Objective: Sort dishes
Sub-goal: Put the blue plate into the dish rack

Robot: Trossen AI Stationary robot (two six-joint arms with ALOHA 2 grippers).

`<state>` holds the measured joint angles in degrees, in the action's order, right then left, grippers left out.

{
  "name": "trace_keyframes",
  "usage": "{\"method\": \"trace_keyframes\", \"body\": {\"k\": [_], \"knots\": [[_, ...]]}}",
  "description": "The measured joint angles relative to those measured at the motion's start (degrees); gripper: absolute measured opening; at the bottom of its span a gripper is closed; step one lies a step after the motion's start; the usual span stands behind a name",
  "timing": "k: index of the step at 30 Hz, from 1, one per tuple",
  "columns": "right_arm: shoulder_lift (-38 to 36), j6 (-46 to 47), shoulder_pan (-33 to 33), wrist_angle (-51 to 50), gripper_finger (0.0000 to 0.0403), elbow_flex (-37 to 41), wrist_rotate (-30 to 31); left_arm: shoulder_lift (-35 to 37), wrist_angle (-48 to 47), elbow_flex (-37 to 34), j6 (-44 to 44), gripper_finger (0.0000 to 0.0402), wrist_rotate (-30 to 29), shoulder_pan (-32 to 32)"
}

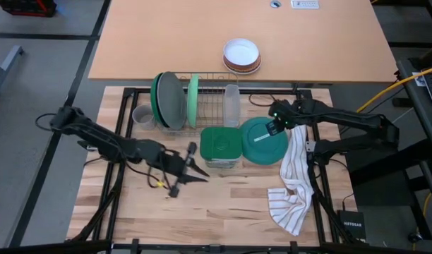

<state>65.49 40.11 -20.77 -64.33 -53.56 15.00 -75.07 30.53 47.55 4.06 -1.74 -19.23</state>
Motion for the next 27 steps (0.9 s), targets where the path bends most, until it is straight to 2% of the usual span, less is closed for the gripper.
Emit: {"method": "trace_keyframes", "body": {"k": [5,10,14,20,27], "knots": [[1.35,-3.57,-8.19,2.07,0.0172,0.79,-0.55,-10.30,-0.81,8.27,4.36,0.0045,-3.12,-0.32],[3.05,-10.20,-17.78,2.21,0.0172,0.83,-5.58,-19.30,-9.27,17.21,5.45,0.0025,-10.72,-0.30],[5.04,-13.79,-23.62,3.52,0.0172,0.83,-8.50,-25.81,-16.68,25.01,6.89,0.0008,-13.72,-0.48],[9.11,-17.70,-28.04,5.95,0.0172,0.83,-9.38,-34.60,-21.91,35.37,7.51,0.0003,-17.69,-1.31],[16.57,-21.08,-28.92,12.76,0.0172,0.81,-12.07,-44.37,-22.80,42.92,5.68,0.0002,-23.16,-1.43]]}}
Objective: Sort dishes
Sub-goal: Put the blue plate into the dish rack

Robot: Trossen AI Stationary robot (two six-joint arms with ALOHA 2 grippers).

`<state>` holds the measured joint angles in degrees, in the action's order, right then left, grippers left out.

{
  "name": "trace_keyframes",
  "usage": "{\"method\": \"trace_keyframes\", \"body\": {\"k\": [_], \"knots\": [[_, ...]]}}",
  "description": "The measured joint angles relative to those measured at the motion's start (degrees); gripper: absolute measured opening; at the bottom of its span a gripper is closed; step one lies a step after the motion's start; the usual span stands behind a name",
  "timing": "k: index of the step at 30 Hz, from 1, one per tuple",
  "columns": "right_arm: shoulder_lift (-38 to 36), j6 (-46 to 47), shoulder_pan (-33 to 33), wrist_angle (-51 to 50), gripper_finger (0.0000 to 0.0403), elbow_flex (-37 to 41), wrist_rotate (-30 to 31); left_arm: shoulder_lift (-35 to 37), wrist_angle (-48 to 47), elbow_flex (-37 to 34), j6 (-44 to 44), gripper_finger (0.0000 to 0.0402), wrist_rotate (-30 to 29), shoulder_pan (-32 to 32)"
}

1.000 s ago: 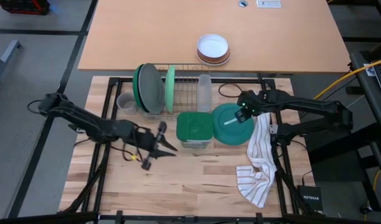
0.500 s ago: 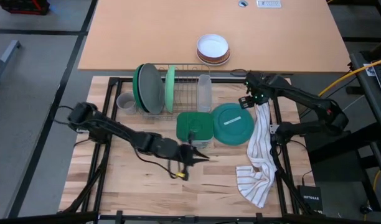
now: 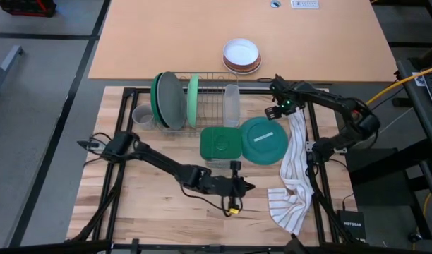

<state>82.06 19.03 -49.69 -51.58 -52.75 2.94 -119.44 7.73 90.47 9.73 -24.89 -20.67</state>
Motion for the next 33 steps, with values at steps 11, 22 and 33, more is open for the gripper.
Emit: {"method": "trace_keyframes", "body": {"k": [11,22,33], "knots": [[7.97,-2.89,0.00,7.12,0.0171,0.00,1.57,-8.16,2.09,1.64,-10.92,0.0001,-7.88,1.34],[10.03,-7.74,0.02,8.28,0.0075,-0.02,3.05,-12.74,2.26,1.67,-19.42,0.0001,-8.84,3.25],[10.01,-12.19,0.22,4.96,0.0005,-0.02,-3.74,-16.11,1.51,1.58,-25.64,0.0000,-9.86,6.02]]}}
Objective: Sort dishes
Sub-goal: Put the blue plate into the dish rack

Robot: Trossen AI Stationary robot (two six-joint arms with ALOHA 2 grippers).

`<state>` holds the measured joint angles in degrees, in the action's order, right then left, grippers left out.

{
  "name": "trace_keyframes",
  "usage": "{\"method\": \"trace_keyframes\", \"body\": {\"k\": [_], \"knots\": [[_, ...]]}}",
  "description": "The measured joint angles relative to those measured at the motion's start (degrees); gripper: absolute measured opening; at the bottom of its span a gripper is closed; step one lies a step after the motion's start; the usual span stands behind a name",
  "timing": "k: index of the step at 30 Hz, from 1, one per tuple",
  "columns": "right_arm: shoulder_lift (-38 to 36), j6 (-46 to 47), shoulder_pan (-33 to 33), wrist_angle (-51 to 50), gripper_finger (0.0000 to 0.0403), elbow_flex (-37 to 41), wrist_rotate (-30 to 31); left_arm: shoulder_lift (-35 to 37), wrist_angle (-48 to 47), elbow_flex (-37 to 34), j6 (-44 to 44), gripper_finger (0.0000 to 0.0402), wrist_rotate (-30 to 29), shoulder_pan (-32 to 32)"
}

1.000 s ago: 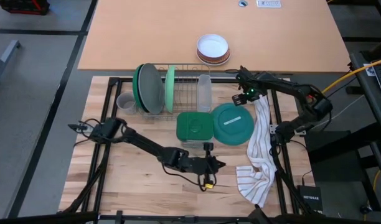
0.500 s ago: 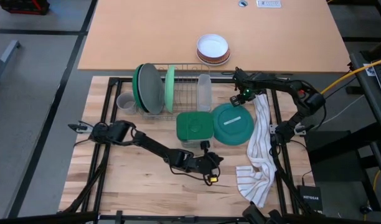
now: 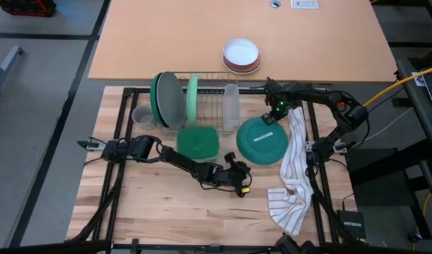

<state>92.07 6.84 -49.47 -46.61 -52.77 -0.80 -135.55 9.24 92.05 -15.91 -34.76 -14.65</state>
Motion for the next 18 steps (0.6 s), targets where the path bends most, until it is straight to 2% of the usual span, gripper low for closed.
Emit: {"method": "trace_keyframes", "body": {"k": [10,18], "knots": [[-0.04,-0.84,0.00,-4.02,0.0018,0.00,-1.11,0.00,-1.56,0.00,-3.86,0.0001,0.45,1.52],[-0.04,-1.69,0.00,-6.32,0.0018,0.00,-11.43,0.00,-6.69,0.00,-7.96,0.0001,0.59,1.79]]}}
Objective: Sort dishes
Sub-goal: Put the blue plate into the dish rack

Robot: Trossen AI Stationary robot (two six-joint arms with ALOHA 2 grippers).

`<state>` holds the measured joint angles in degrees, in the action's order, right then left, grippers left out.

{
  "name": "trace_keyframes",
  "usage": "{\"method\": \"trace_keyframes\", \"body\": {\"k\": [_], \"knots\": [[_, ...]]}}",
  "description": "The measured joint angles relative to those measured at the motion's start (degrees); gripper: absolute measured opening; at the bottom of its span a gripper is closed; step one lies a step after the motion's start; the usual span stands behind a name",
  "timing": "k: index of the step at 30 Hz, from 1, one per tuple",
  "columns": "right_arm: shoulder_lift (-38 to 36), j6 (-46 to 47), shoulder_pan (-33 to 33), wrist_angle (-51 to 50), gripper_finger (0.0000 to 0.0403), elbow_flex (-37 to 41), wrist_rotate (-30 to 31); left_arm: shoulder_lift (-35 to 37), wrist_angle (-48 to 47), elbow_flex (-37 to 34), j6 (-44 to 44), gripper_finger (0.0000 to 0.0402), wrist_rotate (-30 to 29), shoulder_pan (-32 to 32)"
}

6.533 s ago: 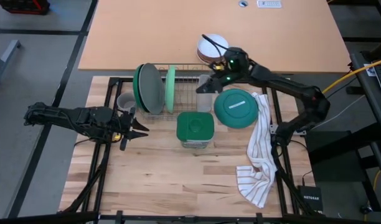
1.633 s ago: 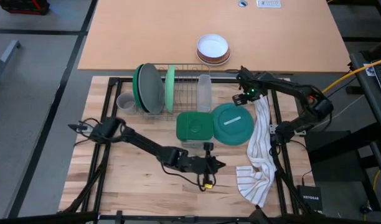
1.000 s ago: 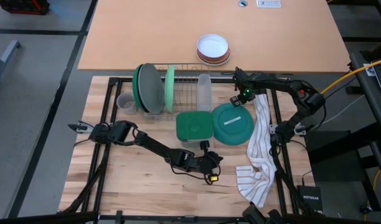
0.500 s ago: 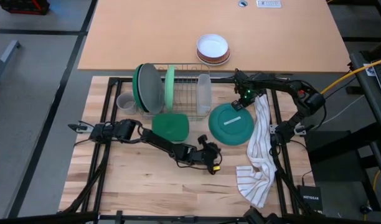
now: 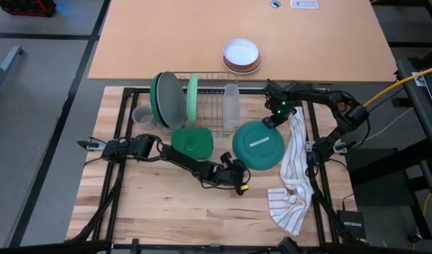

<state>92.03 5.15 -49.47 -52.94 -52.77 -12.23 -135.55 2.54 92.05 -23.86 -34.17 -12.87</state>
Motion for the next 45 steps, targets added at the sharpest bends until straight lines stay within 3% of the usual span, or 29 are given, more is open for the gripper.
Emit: {"method": "trace_keyframes", "body": {"k": [4,10,12,20,24,33,45], "knots": [[0.00,-0.96,0.01,0.34,0.0019,0.00,1.81,0.00,-3.98,0.07,-3.37,0.0001,-0.16,0.29],[0.00,1.92,-0.06,1.28,0.0019,0.00,20.63,0.02,-4.65,0.11,-4.28,0.0001,-0.59,0.24],[0.00,1.96,-0.07,1.27,0.0019,0.00,22.74,0.02,-4.61,0.09,-4.26,0.0001,-0.90,0.30],[-0.04,1.90,0.04,1.78,0.0019,0.88,7.74,0.07,-4.90,0.08,-4.85,0.0001,-1.19,1.74],[-0.04,1.82,0.53,1.93,0.0019,3.68,4.43,0.07,-4.94,0.04,-4.83,0.0001,-1.37,2.49],[-0.26,0.42,2.58,2.02,0.0019,7.25,3.57,0.11,-5.10,0.02,-4.69,0.0001,-1.01,2.70],[0.07,0.50,2.54,-5.86,0.0019,3.00,0.75,0.12,-6.36,-0.02,-4.72,0.0001,-1.20,1.55]]}}
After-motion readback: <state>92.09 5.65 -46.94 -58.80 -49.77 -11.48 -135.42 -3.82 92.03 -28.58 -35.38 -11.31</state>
